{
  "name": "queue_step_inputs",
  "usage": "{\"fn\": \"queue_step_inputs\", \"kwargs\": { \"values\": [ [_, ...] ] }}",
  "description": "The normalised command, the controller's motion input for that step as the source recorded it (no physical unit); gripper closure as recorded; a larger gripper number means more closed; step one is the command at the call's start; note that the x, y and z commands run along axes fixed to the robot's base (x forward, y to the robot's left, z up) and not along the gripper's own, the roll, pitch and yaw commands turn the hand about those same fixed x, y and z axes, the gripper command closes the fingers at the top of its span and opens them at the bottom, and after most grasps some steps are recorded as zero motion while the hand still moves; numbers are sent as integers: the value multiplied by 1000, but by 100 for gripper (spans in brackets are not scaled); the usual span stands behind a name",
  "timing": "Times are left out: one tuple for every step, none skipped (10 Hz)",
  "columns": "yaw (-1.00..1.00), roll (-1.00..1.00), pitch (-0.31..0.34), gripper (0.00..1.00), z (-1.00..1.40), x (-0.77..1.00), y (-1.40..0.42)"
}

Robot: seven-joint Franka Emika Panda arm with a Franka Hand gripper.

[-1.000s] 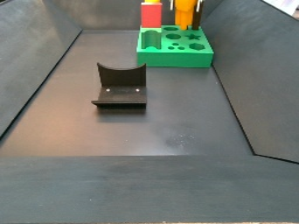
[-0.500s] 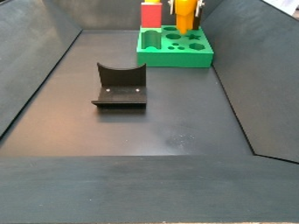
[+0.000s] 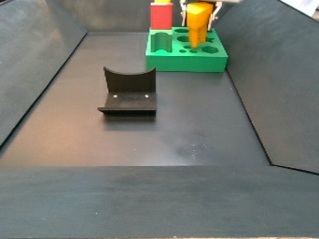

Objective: Pick up the 3 prong object. Move up. Place the 3 prong object on the fixture. Regrasp the 3 prong object. Move to above the board. Insert the 3 prong object.
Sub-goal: Insert the 3 prong object.

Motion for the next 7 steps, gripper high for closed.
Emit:
{"fn": "queue_step_inputs", "kwargs": {
  "values": [
    [-889, 0, -183, 100, -11, 74, 126],
    [-960, 0, -223, 100, 0, 26, 40],
    [-940, 13, -237, 100, 0, 43, 54],
    [-834, 143, -291, 100, 143, 103, 34],
    [-711, 261, -347, 100, 123, 157, 0],
    [-611, 346, -403, 100, 71, 189, 0],
    [-574, 326, -440, 100, 106, 211, 0]
  ]
}}
